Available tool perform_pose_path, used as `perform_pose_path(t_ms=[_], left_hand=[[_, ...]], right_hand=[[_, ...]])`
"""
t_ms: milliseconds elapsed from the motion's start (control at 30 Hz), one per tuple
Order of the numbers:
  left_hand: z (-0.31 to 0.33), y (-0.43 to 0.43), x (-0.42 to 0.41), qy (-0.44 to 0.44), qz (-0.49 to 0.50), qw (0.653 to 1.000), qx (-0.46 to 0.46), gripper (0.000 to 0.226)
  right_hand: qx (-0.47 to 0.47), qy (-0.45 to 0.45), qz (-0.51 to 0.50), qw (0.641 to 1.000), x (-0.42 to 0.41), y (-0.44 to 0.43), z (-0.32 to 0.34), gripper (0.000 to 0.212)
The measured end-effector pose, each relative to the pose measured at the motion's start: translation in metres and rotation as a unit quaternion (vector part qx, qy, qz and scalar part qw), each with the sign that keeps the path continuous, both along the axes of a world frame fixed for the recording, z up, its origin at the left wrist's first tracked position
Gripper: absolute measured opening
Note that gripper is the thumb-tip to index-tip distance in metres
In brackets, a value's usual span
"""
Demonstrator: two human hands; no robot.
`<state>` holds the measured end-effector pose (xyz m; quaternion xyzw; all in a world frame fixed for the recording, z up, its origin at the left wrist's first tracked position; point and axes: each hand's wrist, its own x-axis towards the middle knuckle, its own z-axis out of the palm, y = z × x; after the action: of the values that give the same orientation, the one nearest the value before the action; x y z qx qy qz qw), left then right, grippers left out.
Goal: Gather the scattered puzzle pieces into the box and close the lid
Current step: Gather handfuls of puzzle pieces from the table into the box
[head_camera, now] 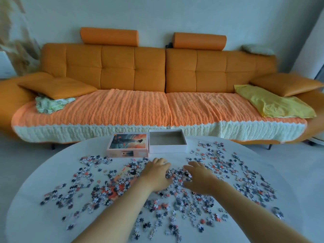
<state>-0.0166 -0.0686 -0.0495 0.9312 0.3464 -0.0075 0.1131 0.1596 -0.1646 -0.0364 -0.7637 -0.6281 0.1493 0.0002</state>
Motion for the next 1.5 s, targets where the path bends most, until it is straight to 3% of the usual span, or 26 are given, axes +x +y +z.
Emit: perform_pose_path(t_ms=[133,200,333,467,533,867,1100,1333,1500], left_hand=[[-0.005,-0.009,-0.002,0.091,0.007,0.993,-0.081,0.088],[-0.007,-0.011,0.002,0.092,-0.009,0.994,-0.054,0.086],[-0.013,-0.005,0.012,0.033,-0.010,0.999,-0.021,0.072],[-0.019,0.003,0.019,-0.074,0.014,0.996,-0.057,0.035],[-0.017,0.007,0.020,-0.100,0.013,0.992,-0.072,0.032],[-0.016,0.020,0.028,-0.145,0.015,0.986,-0.084,0.019],[0.005,0.054,0.040,-0.246,0.054,0.957,-0.145,0.011],[0.034,0.114,0.063,-0.284,0.081,0.950,-0.102,0.011],[0.013,0.140,0.074,-0.221,0.094,0.967,-0.089,0.018]], right_hand=[[-0.064,-0.014,-0.032,0.997,-0.011,-0.003,-0.004,0.096],[-0.059,-0.016,-0.030,0.998,-0.014,0.002,-0.008,0.095],[-0.045,0.000,-0.014,0.999,-0.011,0.016,-0.008,0.075],[-0.027,0.037,-0.015,0.999,-0.006,0.032,-0.007,0.047],[-0.010,0.048,-0.021,0.999,-0.004,0.039,-0.007,0.035],[0.020,0.084,-0.037,0.996,0.008,0.046,-0.003,0.020],[0.066,0.138,-0.062,0.986,0.024,0.076,0.027,0.006],[0.146,0.111,-0.059,0.981,0.032,0.138,0.054,0.010],[0.161,0.099,-0.055,0.980,0.036,0.172,0.029,0.024]])
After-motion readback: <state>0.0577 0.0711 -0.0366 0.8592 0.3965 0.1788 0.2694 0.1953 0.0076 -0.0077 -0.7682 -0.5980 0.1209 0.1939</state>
